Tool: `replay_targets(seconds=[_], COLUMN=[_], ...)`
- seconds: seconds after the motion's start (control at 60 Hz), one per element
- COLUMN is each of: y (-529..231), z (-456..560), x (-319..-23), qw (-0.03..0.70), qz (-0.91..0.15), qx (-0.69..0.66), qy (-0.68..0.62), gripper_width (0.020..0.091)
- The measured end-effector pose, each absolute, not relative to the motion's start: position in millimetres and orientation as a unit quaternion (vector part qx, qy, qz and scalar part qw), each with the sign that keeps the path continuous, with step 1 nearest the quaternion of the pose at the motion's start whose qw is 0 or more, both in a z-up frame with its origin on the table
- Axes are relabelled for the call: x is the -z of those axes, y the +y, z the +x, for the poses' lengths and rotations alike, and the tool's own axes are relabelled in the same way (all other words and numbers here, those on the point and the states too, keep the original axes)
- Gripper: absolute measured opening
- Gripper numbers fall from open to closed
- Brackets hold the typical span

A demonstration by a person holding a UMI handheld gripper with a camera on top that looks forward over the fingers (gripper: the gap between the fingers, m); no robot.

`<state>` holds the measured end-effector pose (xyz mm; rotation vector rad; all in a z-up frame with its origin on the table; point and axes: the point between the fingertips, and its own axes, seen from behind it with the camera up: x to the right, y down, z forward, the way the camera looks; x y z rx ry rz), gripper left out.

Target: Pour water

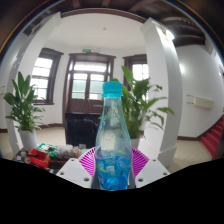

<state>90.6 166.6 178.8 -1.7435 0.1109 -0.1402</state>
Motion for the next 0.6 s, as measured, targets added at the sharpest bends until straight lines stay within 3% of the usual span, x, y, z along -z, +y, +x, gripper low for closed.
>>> replay_targets(seconds=[0.25,0.383,0.4,0.417,0.5,0.6], y=[168.1,167.1,166.0,165.7,164.2,174.1], z=[154.1,154.0,154.7,155.7,152.6,152.6], x=[-69.6,-35.1,-29.1,-28.5,-32.0,-27.0], qw=[0.594,0.585,0.580,0.584,0.602,0.611], qz=[-0.797,-0.805,-0.808,-0.806,-0.793,-0.785], qx=[0.066,0.055,0.056,0.058,0.057,0.049], qy=[0.089,0.081,0.082,0.081,0.081,0.088], gripper_width=[0.0433,0.0434,0.0494,0.0452,0.0454,0.0508])
